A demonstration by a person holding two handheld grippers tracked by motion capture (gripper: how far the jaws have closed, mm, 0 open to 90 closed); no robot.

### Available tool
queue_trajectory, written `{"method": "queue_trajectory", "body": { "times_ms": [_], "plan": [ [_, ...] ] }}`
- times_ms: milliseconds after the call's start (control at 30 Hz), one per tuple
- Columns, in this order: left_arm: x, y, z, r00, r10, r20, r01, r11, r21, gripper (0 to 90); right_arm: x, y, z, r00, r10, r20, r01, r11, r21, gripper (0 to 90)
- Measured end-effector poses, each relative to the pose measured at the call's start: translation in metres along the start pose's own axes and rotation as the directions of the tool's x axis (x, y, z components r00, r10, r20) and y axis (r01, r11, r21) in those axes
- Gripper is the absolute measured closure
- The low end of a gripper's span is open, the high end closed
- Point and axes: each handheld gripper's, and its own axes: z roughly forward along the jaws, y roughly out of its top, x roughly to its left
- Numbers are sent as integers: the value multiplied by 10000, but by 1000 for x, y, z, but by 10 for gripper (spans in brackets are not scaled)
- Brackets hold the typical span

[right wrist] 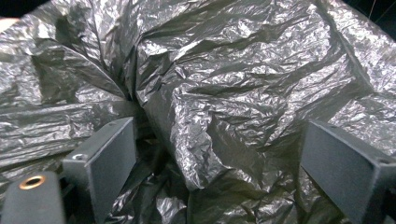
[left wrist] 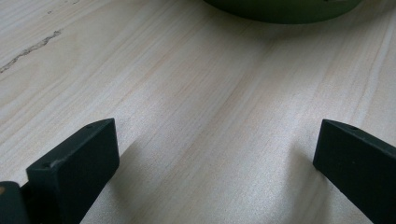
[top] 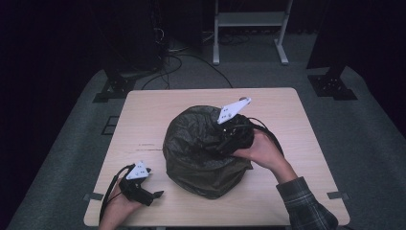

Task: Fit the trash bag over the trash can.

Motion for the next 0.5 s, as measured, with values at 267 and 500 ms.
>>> {"method": "queue_trajectory", "body": {
  "times_ms": [267,500],
  "plan": [
    [0,0,0,10000,1,0,-1,10000,-1,0,3,5,11,9994,-283,190,264,9951,958,96],
    [0,0,0,10000,2,1,-2,10000,1,0,4,9,20,9997,-104,-235,148,9807,1949,97]
  ]
}}
